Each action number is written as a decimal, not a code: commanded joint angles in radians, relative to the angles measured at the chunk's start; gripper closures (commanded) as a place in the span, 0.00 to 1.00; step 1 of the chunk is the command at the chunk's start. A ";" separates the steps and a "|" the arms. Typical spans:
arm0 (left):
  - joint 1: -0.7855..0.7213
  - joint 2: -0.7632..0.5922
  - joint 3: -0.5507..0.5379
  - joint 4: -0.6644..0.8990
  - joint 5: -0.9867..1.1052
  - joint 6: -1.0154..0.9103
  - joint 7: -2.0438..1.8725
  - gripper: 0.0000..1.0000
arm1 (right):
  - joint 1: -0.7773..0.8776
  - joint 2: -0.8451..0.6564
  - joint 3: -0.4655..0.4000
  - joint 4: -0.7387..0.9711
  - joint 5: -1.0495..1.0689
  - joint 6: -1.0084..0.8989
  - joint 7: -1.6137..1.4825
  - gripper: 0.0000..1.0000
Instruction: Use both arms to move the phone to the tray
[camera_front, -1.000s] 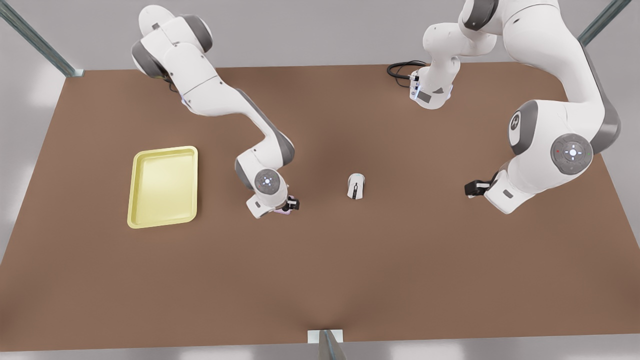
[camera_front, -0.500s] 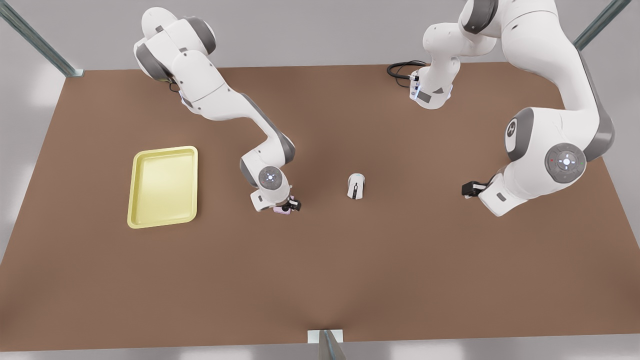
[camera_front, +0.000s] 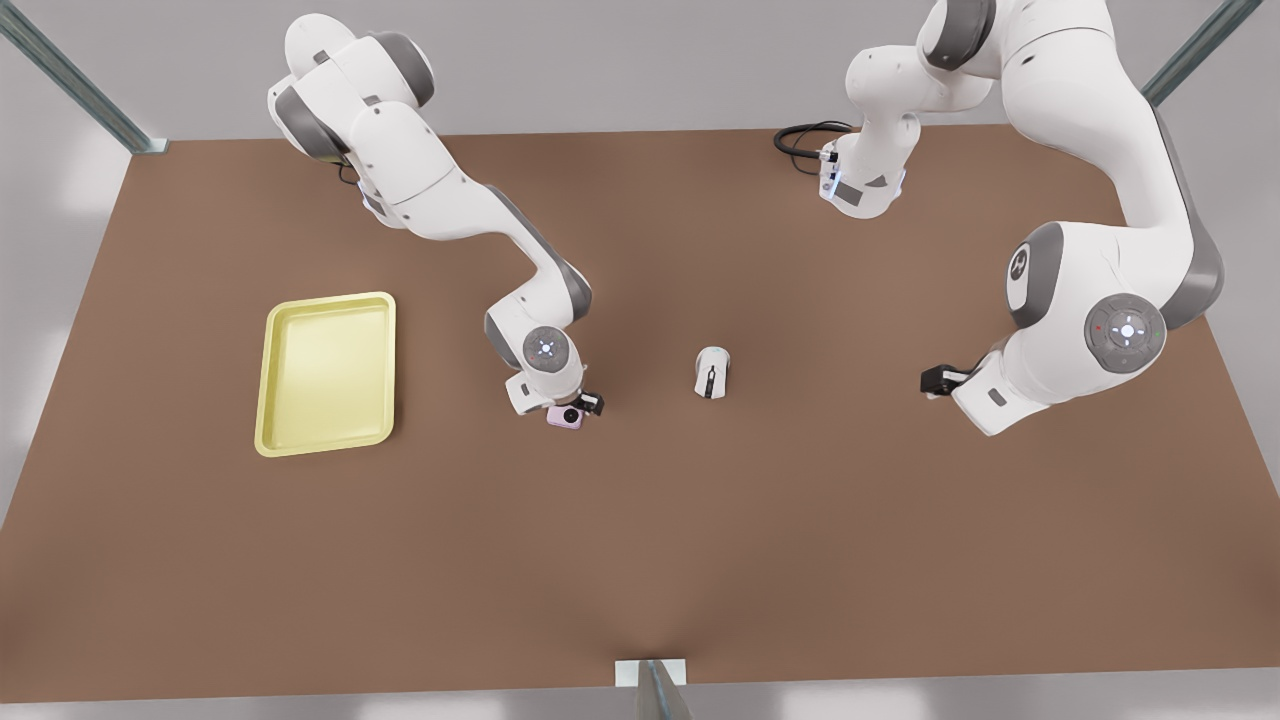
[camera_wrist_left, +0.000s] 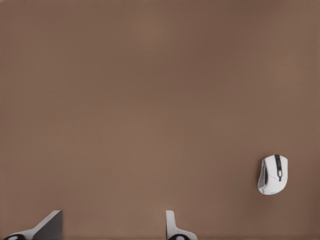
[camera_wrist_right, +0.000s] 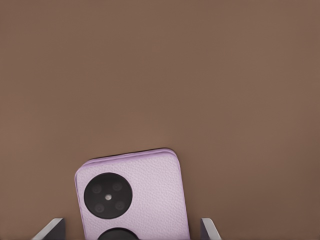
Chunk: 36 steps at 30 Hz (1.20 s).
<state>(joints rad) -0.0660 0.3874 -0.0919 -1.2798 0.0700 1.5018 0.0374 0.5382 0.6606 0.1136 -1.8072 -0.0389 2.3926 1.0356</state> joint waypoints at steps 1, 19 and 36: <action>0.000 -0.001 0.000 0.000 0.001 0.003 0.027 0.00 | 0.000 0.001 0.000 0.000 0.001 0.007 -0.020 0.00; 0.000 0.010 0.000 0.000 0.001 0.014 0.029 0.00 | -0.006 0.017 0.000 -0.003 0.016 0.011 -0.088 0.25; -0.009 -0.002 -0.009 0.000 -0.003 0.008 -0.022 0.00 | -0.385 -0.490 -0.072 -0.455 0.020 -0.065 -0.851 0.26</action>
<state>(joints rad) -0.0751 0.3865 -0.1004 -1.2798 0.0687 1.5118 0.0495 0.1932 0.2173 0.0441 -2.2188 -0.0142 2.3681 0.7728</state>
